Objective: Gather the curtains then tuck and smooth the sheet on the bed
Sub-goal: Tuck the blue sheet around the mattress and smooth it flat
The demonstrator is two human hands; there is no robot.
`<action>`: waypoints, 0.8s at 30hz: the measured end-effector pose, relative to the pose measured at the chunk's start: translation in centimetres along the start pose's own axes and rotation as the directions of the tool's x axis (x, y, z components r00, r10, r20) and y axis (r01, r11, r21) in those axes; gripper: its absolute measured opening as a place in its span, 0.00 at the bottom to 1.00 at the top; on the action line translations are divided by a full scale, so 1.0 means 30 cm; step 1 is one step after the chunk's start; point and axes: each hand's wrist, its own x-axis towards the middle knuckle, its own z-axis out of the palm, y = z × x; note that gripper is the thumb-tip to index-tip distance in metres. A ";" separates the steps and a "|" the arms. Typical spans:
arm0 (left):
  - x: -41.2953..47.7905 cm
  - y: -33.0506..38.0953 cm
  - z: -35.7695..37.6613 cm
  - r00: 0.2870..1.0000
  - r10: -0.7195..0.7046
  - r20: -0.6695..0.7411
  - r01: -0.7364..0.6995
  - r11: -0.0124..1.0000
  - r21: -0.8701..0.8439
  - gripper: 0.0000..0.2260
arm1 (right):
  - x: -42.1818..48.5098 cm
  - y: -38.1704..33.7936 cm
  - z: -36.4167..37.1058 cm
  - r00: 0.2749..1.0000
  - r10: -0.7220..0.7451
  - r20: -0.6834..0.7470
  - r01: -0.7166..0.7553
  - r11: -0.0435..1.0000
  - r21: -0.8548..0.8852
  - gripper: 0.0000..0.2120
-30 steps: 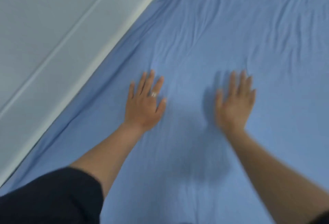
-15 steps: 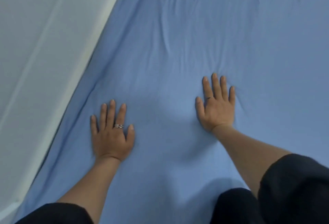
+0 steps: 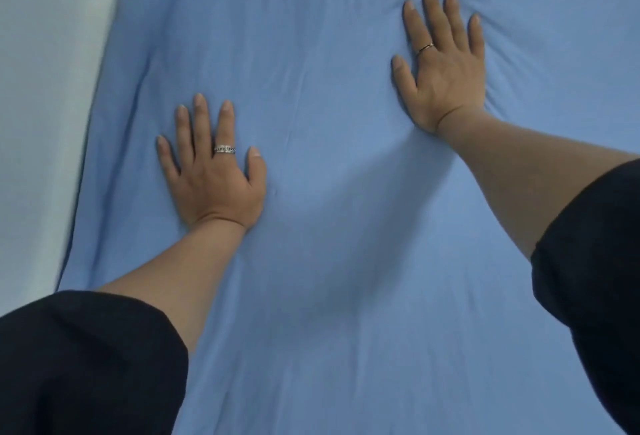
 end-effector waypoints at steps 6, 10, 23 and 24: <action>-0.011 0.008 -0.011 0.999 -0.031 -0.043 0.029 0.999 -0.031 0.29 | -0.070 -0.004 -0.027 0.993 0.114 0.011 -0.115 0.992 0.051 0.36; -0.003 0.013 -0.021 1.000 -0.021 -0.001 0.020 0.998 -0.062 0.31 | -0.350 0.126 0.024 0.919 0.382 0.096 -0.392 0.909 0.141 0.42; -1.189 0.137 -0.087 0.826 0.371 0.424 -0.436 0.898 0.065 0.33 | -1.734 0.322 0.147 0.614 0.733 0.294 -0.784 0.609 0.117 0.35; -1.266 0.172 -0.103 0.825 0.334 0.456 -0.405 0.912 0.066 0.33 | -1.838 0.341 0.144 0.539 0.776 0.327 -0.837 0.538 0.102 0.35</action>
